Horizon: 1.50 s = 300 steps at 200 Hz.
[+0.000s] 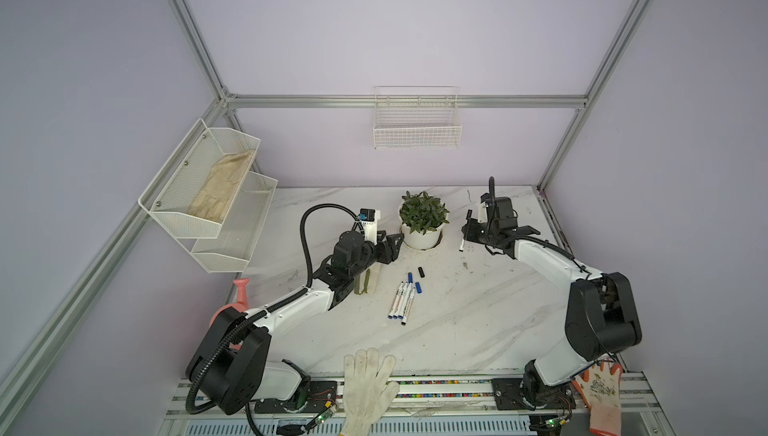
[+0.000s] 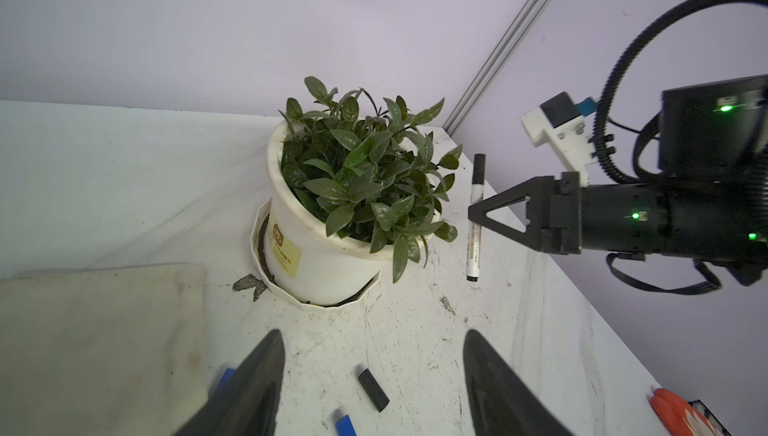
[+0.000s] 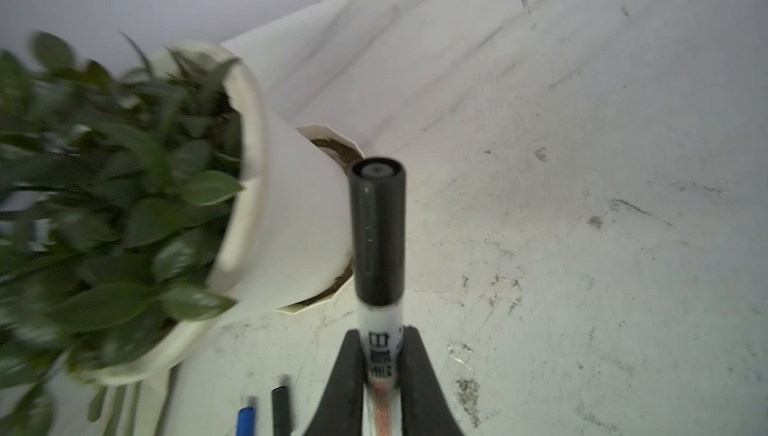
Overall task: Insert the pens into the pen caps
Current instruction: 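Carry the black-capped marker beside the plant with the right gripper and set it down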
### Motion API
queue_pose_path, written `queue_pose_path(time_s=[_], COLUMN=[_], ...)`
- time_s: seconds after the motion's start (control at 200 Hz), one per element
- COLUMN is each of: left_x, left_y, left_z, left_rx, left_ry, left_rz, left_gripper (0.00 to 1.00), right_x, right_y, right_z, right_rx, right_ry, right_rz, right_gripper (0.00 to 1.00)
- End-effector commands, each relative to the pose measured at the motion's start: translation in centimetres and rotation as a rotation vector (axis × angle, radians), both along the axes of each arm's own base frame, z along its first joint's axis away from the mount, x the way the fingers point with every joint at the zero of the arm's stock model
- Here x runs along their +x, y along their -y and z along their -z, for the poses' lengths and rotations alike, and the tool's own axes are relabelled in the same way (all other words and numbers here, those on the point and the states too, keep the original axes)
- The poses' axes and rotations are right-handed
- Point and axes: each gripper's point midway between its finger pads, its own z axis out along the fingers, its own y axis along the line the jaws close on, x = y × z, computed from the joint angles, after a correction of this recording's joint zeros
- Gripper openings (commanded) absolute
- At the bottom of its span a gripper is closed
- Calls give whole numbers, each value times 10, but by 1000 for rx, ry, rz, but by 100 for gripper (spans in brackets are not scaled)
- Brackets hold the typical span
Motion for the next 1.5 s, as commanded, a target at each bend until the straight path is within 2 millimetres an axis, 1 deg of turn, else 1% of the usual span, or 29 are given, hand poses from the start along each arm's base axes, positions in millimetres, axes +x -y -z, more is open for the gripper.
queue_pose_path(time_s=[0.0,0.065,0.12,0.365,0.59,0.745,0.8,0.855,0.885,0.935,1.005,1.11,1.195,1.27,1.41,1.495], left_x=[-4,-4,-5,-8,-9,-8,-8,-8,-8,-9,-10,-12,-14,-16,-24,-34], left_y=[-10,-12,-14,-18,-20,-22,-22,-23,-23,-23,-24,-24,-24,-23,-21,-21], left_z=[19,22,23,26,28,30,30,30,31,33,36,42,50,60,85,99], left_rx=[17,22,27,46,61,71,73,73,75,78,88,99,114,133,179,210], left_ry=[-39,-47,-53,-64,-71,-74,-76,-78,-80,-85,-95,-114,-141,-173,-258,-313], left_rz=[-30,-37,-40,-45,-47,-49,-48,-50,-50,-49,-49,-43,-35,-22,13,45], left_gripper=[66,66,66,67,68,69,69,71,71,72,73,75,75,76,75,74], right_x=[10,13,17,34,42,44,45,47,48,50,54,57,54,48,33,26], right_y=[13,18,18,17,13,12,12,11,11,9,6,4,6,8,15,20], right_z=[21,40,51,83,105,110,109,106,102,93,73,32,7,-6,-16,-21], right_rx=[-112,-154,-170,-210,-213,-214,-211,-205,-199,-185,-153,-108,-82,-68,-67,-69], right_ry=[-61,-112,-136,-181,-213,-215,-212,-204,-192,-174,-128,-31,34,70,99,121], right_rz=[22,33,31,20,7,6,7,9,11,15,28,43,61,68,94,110], right_gripper=[1,1,1,2,4,5,8,13,18,24,33,41,44,44,43,43])
